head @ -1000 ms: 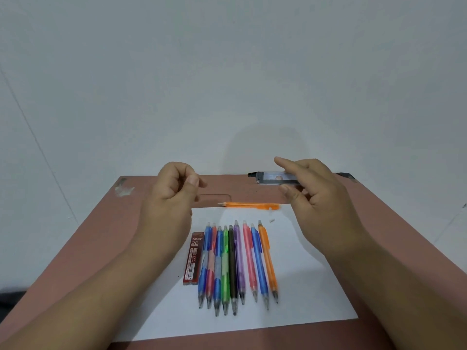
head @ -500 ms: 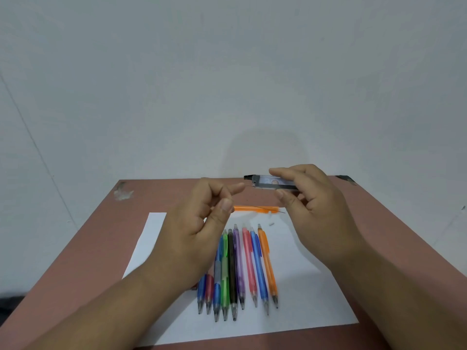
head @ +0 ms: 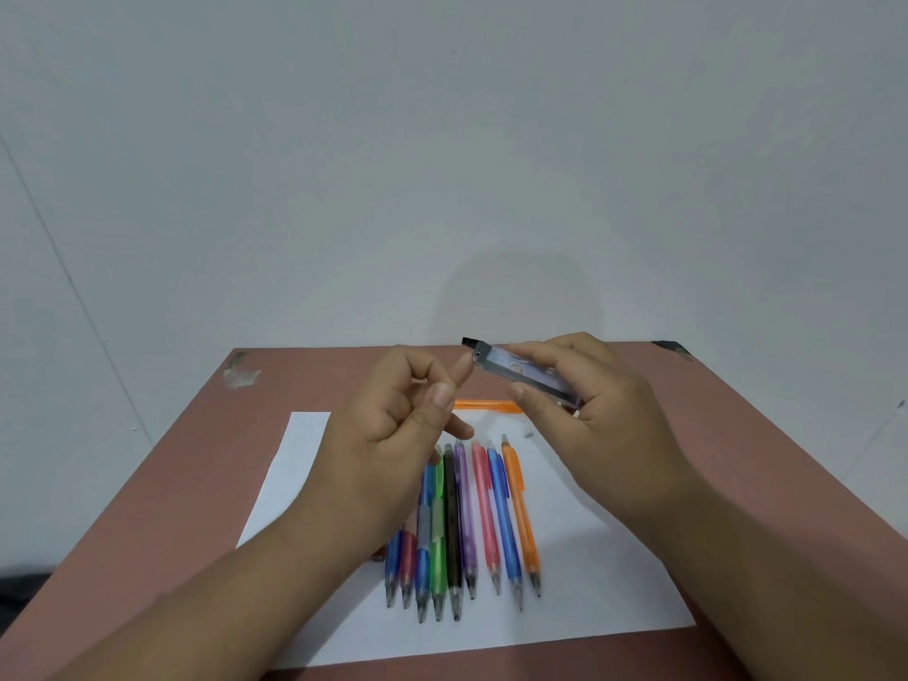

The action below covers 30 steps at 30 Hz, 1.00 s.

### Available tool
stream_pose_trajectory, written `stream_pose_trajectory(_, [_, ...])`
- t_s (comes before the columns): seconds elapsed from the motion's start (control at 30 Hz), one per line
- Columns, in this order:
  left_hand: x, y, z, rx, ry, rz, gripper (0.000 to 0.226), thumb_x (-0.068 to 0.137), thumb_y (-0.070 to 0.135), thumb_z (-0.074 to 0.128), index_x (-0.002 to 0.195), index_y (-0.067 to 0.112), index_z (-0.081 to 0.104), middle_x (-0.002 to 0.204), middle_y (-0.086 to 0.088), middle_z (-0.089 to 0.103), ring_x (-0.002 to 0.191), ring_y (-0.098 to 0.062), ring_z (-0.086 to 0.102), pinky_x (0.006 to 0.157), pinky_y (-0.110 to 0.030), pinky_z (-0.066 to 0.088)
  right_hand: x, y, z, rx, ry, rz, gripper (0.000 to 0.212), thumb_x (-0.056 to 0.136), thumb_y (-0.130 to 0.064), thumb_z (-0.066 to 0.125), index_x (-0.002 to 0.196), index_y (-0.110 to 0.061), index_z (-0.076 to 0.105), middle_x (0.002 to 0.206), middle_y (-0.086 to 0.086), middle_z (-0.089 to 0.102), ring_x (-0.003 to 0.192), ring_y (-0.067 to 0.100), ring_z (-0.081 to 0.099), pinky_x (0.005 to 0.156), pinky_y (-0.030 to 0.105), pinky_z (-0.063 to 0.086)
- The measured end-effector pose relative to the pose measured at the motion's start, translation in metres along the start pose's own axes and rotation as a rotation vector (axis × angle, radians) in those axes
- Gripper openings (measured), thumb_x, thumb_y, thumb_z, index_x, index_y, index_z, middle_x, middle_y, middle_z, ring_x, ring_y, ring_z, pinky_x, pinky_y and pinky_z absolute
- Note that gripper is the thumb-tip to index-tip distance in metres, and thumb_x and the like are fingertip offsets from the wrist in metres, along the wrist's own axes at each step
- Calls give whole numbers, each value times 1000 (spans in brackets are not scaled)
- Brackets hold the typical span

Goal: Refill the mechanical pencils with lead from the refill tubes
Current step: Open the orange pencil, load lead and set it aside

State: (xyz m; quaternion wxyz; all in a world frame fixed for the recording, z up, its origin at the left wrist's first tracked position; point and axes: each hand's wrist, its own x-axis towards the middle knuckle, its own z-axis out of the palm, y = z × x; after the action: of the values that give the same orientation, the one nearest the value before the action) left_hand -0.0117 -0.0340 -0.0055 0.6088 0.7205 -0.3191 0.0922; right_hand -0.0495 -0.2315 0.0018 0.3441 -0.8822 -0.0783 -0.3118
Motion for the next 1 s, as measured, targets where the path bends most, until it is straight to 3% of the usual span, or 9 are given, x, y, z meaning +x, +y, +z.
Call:
stream_pose_trajectory(0.07, [0, 2, 1, -5, -14, -20, 14, 96, 43, 49, 82, 42, 52, 108, 2, 72, 86, -18, 75, 63, -33, 52, -2, -2, 0, 15, -7, 19, 25, 92, -22, 73, 116, -27, 70, 98, -15, 63, 95, 4, 58, 73, 10, 46])
stream_pose_trajectory(0.2, [0, 3, 0, 30, -42, -23, 16, 99, 45, 46, 86, 38, 52, 93, 10, 70, 85, -15, 75, 62, -25, 54, -3, -5, 0, 72, -34, 91, 23, 88, -24, 77, 107, -36, 70, 89, -18, 66, 85, 5, 61, 67, 13, 49])
stream_pose_trajectory(0.27, [1, 3, -1, 6, -50, -23, 15, 100, 44, 47, 86, 38, 51, 107, 15, 72, 88, -17, 75, 64, -27, 55, -2, -4, 2, 151, -60, 179, 28, 89, -26, 75, 110, -43, 68, 91, -22, 68, 88, 2, 62, 68, 13, 52])
stream_pose_trajectory(0.37, [4, 4, -4, -54, -17, -38, 16, 97, 42, 47, 94, 26, 50, 124, 17, 69, 88, -19, 75, 65, -29, 57, 0, -3, 6, 423, -82, 335, 34, 93, -20, 71, 118, -42, 67, 101, -18, 72, 90, 4, 69, 76, 24, 58])
stream_pose_trajectory(0.47, [7, 4, -7, -112, 46, -61, 23, 99, 35, 50, 97, 13, 49, 123, 11, 71, 83, -21, 74, 64, -29, 58, 1, -7, 8, 739, -111, 428, 39, 90, -13, 69, 122, -35, 63, 105, -3, 75, 87, 20, 76, 79, 33, 62])
stream_pose_trajectory(0.57, [10, 2, -10, -194, 124, -103, 29, 92, 34, 50, 97, 6, 47, 118, 6, 74, 79, -24, 74, 61, -28, 56, 2, -7, 7, 873, -161, 438, 46, 92, -3, 64, 126, -34, 61, 103, -1, 75, 88, 29, 77, 77, 35, 62])
stream_pose_trajectory(0.73, [15, -5, -14, -227, 205, -154, 12, 104, 16, 45, 94, 8, 47, 112, 3, 76, 79, -24, 75, 57, -26, 54, 1, -8, 6, 888, -204, 448, 40, 93, -2, 66, 123, -27, 60, 93, 1, 72, 88, 34, 76, 74, 40, 63])
stream_pose_trajectory(0.83, [16, -7, -15, -207, 221, -170, 13, 105, 14, 44, 93, 9, 47, 110, 3, 77, 77, -23, 75, 57, -27, 54, 0, -9, 9, 773, -188, 423, 37, 92, 0, 70, 116, -26, 59, 98, -2, 73, 89, 35, 76, 76, 49, 63])
stream_pose_trajectory(1.0, [17, -9, -15, -147, 227, -203, 13, 105, 15, 45, 95, 7, 49, 109, 5, 77, 76, -23, 74, 59, -28, 55, -1, -10, 7, 595, -193, 352, 59, 92, -10, 72, 133, -47, 49, 98, 1, 75, 91, 26, 76, 77, 46, 63])
